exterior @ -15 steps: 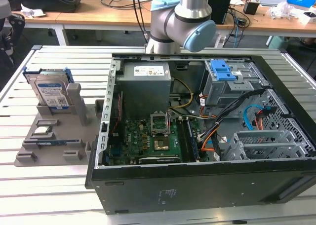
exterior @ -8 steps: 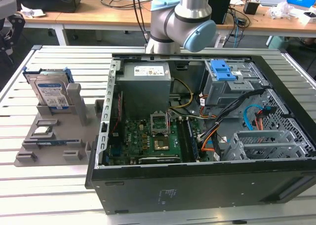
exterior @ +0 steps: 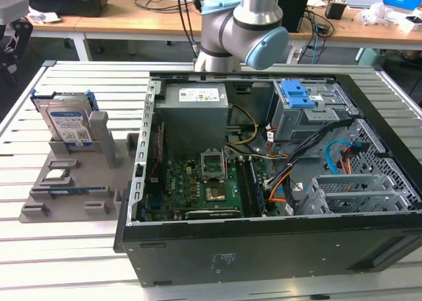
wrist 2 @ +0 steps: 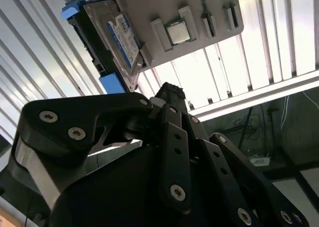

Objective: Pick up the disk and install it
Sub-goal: 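Pick up the disk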

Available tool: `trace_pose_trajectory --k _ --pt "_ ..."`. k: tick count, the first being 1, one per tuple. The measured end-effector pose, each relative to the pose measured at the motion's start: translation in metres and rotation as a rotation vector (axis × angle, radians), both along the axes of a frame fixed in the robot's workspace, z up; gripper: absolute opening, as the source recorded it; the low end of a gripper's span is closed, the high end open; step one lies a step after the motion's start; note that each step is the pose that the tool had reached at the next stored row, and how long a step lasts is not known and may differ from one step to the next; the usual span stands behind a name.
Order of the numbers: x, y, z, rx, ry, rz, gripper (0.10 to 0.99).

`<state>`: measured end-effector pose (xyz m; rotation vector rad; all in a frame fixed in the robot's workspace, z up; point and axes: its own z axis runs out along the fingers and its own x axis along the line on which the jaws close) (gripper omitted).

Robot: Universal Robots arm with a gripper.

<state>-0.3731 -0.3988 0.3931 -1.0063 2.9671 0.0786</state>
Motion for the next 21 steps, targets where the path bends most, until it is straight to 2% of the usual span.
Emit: trace_pose_trajectory --k 11,21 --pt "0.0 0.0 0.0 0.0 -0.0001 0.173 0.102" --pt "0.0 0.0 0.0 0.0 0.0 0.305 0.102"
